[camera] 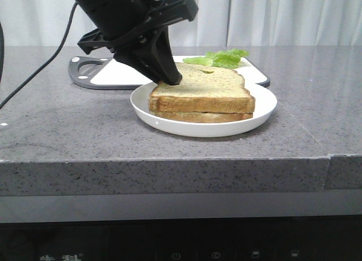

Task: Left arm grabs bread, right arm adds lettuce
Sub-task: 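Grasp the top bread slice with the left gripper and lift it, then carry the lifted bread slice away from the plate with the left gripper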

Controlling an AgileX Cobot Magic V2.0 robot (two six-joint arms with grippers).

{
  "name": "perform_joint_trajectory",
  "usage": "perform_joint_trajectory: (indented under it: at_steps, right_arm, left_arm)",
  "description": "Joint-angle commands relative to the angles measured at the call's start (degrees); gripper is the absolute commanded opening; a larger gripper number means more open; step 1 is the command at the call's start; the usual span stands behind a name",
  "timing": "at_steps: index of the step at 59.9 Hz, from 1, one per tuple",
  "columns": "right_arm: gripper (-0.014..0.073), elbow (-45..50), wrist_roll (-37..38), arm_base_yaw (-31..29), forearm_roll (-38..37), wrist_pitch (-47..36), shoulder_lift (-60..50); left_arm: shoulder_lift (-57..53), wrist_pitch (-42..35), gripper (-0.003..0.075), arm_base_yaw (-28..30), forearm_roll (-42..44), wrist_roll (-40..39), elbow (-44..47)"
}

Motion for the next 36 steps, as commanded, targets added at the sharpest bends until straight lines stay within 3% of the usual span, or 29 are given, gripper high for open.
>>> perform_joint_trajectory:
  at_steps: [1, 29, 36]
  right_arm:
    - [0.0516, -2.0, -0.6, -0.4, -0.7, -4.3, 0.7]
    - [0.0516, -2.0, -0.6, -0.4, -0.7, -4.4, 0.7]
    - [0.0516, -2.0, -0.6, -0.4, -0.7, -4.6, 0.7]
  left_arm:
    - [-2.8, -1.1, -0.0021, -0.2, -0.6, 0.0, -1.5]
    - [-13.8, -5.5, -0.0021, -0.2, -0.5, -0.2, -1.5]
    - [-17.3, -11.0, -0.0021, -0.2, 4.7, -0.5, 0.7]
